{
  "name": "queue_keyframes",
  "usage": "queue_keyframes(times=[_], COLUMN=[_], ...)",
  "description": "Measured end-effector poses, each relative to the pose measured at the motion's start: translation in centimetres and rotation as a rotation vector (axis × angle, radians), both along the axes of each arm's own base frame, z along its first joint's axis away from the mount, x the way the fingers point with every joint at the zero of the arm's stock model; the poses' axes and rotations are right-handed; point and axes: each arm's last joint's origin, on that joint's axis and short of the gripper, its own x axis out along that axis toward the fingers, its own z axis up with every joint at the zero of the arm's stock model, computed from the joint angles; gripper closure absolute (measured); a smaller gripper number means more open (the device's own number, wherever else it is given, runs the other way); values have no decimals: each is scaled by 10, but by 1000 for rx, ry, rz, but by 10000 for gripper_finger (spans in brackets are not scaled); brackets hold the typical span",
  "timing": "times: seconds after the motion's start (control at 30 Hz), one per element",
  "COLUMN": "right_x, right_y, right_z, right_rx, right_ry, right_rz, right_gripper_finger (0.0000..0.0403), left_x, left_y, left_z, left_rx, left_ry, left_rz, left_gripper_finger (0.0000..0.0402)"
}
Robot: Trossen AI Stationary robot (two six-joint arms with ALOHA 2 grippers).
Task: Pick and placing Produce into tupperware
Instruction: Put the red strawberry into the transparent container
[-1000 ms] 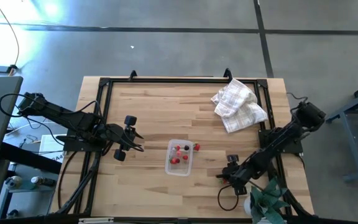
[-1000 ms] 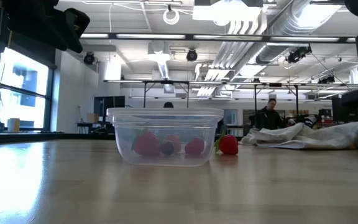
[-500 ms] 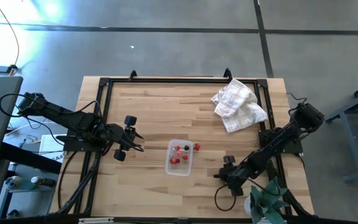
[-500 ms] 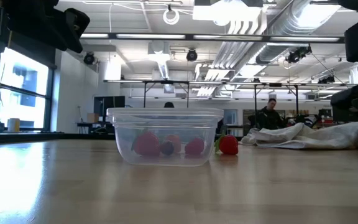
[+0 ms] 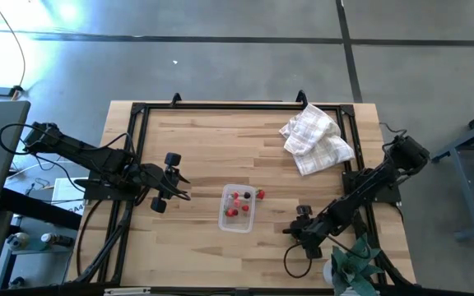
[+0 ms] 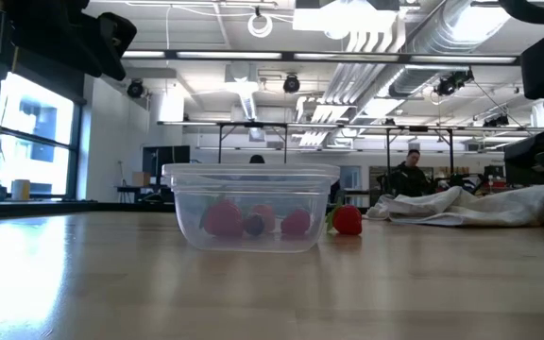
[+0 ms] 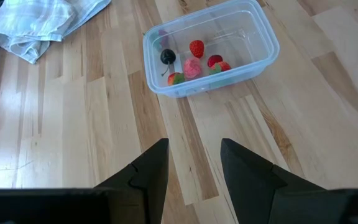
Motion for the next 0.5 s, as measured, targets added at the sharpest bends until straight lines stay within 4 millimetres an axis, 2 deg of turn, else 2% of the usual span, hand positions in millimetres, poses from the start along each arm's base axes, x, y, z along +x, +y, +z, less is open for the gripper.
queue_keyframes(times=[0.3,0.5], right_x=[0,0], right_y=[0,0], right_z=[0,0], right_rx=[0,5], right_ry=[0,-1], right_rz=[0,2], right_gripper_finger=[245,255], left_x=[0,0], left_y=[0,0], left_z=[0,0], left_rx=[0,0], left_ry=[0,0], left_rz=[0,0], left_gripper_finger=[266,266])
